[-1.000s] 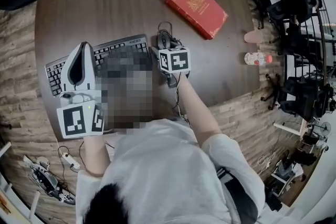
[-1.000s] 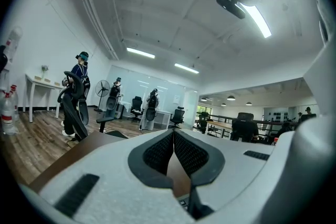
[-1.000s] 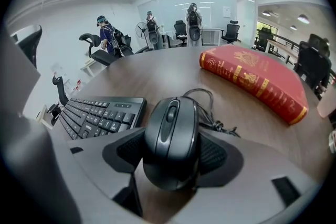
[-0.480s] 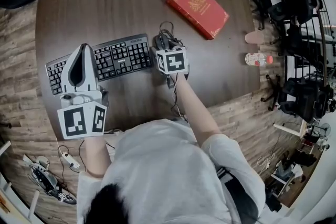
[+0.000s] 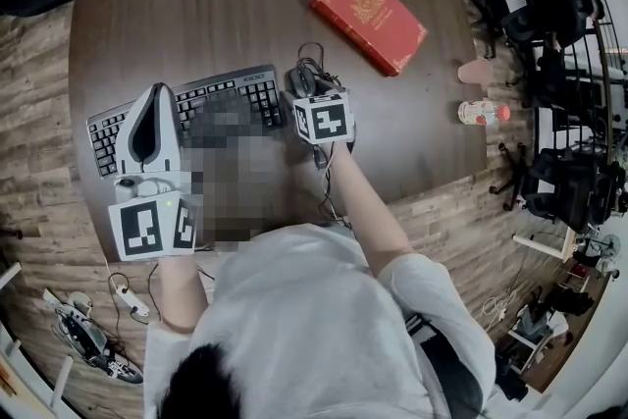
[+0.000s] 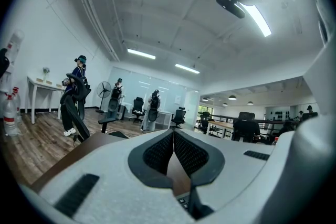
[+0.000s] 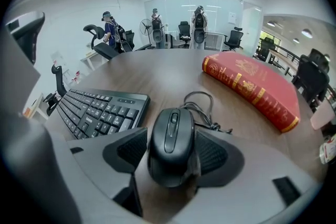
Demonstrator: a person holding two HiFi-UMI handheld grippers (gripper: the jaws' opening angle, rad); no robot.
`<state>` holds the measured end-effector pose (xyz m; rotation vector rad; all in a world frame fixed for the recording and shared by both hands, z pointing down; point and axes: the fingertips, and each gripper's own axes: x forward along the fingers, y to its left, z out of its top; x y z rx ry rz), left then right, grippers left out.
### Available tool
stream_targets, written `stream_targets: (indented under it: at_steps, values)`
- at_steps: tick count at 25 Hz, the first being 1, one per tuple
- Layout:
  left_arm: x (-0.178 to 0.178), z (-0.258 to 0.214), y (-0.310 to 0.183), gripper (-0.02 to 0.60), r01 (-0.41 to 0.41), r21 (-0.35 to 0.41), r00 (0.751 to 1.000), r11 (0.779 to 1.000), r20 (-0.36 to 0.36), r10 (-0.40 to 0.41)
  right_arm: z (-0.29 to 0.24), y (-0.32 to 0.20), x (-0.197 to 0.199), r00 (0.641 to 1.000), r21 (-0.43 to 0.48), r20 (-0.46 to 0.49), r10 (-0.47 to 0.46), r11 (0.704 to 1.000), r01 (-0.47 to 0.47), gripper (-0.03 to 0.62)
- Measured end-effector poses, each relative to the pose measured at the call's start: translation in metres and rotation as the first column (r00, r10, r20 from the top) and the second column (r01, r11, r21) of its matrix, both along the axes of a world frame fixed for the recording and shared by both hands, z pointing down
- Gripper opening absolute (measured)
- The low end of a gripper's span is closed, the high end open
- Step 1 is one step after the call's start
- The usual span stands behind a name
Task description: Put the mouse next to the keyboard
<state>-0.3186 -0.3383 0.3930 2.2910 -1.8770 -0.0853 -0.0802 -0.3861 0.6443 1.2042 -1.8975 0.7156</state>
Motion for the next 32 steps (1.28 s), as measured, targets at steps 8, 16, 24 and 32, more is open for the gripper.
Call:
stream_targets:
  at_steps: [8,16,24,32]
  values:
    - [0.011,-0.008,0.007,0.009,0.006,0.012,1.0,1.0,0.019,-0.007,-0.057,0.004,0.002,0.988,0.17,0.157,-0.003,0.985,-0.024,0.185]
    - [0.031,-0.018,0.023,0.011,0.021,0.029,0.999,0.999,0.044,-0.023,-0.096,0.021,0.002,0.969,0.317,0.219,-0.113,0.948,0.039,0.018]
    - [0.051,-0.033,0.05,0.009,0.042,0.05,0.997,0.998,0.069,-0.046,-0.142,0.046,0.016,0.952,0.425,0.258,-0.164,0.904,0.041,0.02]
    - [0.066,-0.053,0.08,0.01,0.073,0.088,0.992,0.993,0.094,-0.082,-0.193,0.068,0.034,0.936,0.521,0.283,-0.208,0.853,0.032,0.02]
